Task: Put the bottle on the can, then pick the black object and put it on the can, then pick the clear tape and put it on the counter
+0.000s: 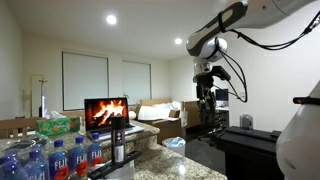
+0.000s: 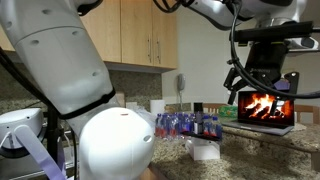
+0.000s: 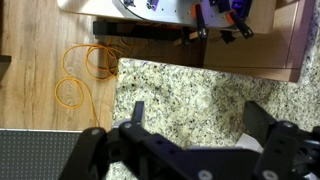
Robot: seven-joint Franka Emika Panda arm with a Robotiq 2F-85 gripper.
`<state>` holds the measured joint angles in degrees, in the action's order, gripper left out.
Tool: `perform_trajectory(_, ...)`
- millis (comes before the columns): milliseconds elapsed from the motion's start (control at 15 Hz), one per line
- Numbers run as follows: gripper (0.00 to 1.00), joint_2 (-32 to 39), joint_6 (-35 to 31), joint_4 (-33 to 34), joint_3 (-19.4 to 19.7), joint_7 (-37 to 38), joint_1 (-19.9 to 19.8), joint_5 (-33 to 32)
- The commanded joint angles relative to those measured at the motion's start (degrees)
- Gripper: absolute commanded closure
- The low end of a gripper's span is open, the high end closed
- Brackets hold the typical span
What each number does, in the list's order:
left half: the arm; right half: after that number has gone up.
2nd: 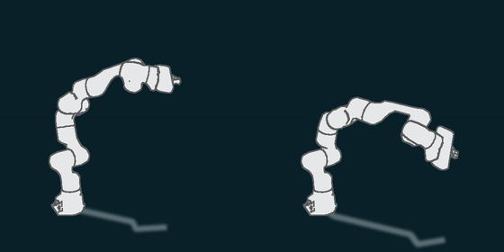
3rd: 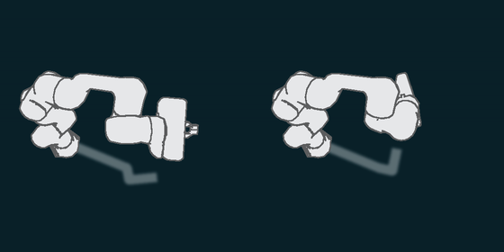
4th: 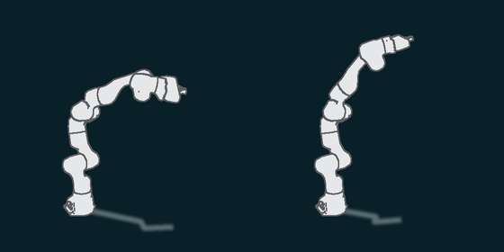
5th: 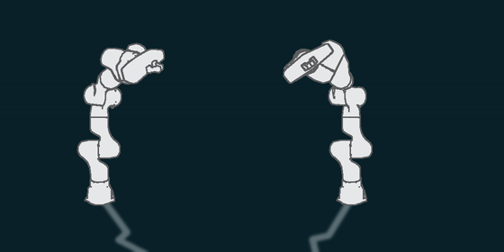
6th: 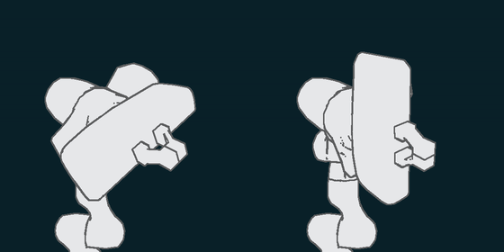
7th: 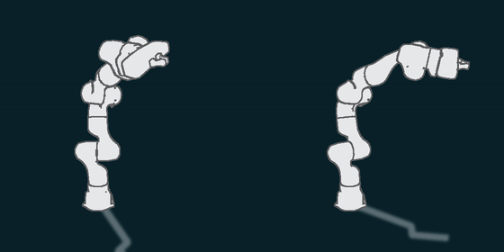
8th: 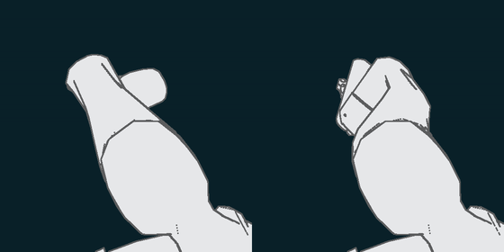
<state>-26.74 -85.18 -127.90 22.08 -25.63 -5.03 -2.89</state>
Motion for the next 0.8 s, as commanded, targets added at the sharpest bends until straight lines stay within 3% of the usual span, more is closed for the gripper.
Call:
perform_trajectory(0, 0.0, 0.3, 0.1, 0.1, -1.3, -0.6, -1.6, 0.5)
perform_trajectory(533, 0.0, 0.3, 0.1, 0.1, -1.3, -0.6, -1.6, 0.5)
perform_trajectory(733, 0.0, 1.7, 0.6, 2.2, -4.6, 1.0, 0.4, 0.7)
